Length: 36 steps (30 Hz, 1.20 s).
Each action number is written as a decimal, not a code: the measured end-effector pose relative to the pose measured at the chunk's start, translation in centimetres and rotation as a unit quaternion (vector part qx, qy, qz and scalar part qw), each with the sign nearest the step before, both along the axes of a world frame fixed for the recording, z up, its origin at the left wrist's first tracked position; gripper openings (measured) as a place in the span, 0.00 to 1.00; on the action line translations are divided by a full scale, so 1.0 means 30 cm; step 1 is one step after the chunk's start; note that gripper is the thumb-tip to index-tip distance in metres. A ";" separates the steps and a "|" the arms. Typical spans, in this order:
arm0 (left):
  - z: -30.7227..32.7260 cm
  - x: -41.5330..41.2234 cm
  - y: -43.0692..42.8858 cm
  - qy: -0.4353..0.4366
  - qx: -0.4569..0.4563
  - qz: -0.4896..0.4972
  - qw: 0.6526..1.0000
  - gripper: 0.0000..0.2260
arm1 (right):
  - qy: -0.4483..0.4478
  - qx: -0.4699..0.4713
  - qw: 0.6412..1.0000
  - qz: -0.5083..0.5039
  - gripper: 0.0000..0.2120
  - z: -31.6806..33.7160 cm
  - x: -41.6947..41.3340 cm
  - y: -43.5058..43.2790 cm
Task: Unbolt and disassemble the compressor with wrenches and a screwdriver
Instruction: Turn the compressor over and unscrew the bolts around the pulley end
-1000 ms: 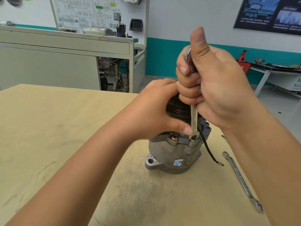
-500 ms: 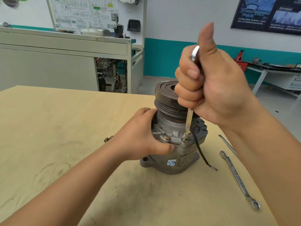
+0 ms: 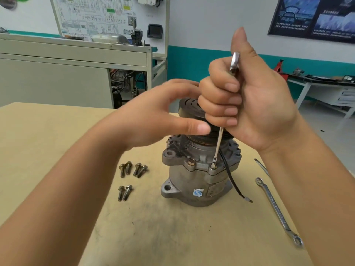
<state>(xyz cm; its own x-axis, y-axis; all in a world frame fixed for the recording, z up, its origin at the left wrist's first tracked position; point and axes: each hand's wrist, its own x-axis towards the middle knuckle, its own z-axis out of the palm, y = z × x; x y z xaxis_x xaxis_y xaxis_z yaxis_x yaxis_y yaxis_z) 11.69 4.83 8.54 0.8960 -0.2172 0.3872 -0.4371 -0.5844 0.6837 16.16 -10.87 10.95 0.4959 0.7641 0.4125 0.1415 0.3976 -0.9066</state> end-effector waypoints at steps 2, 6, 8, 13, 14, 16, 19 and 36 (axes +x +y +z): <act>0.017 0.010 -0.036 -0.003 0.013 -0.030 0.999 0.23 | 0.014 0.022 1.000 0.000 0.28 -0.004 0.000 -0.002; 0.022 0.021 -0.061 -0.015 0.007 -0.053 0.998 0.16 | 0.001 0.080 0.996 -0.040 0.28 -0.030 -0.002 -0.012; 0.013 0.022 -0.064 -0.025 -0.002 -0.046 0.999 0.17 | -0.012 0.120 0.991 -0.052 0.26 -0.047 -0.007 -0.012; -0.007 0.026 -0.084 -0.046 -0.047 -0.023 0.998 0.12 | -0.082 0.167 0.976 -0.111 0.13 -0.065 -0.021 0.001; -0.008 0.028 -0.083 -0.051 -0.055 -0.020 0.997 0.10 | -0.098 0.168 0.972 -0.134 0.11 -0.066 -0.020 0.002; -0.007 0.027 -0.079 -0.056 -0.063 -0.014 0.996 0.07 | -0.148 0.157 0.956 -0.197 0.10 -0.067 -0.017 -0.002; -0.008 0.021 -0.081 -0.045 -0.064 -0.034 0.996 0.08 | -0.257 0.101 0.904 -0.326 0.15 -0.059 -0.017 -0.017; -0.016 0.009 -0.128 -0.053 0.101 -0.010 0.993 0.06 | -0.179 0.119 0.936 -0.279 0.13 -0.076 0.015 -0.030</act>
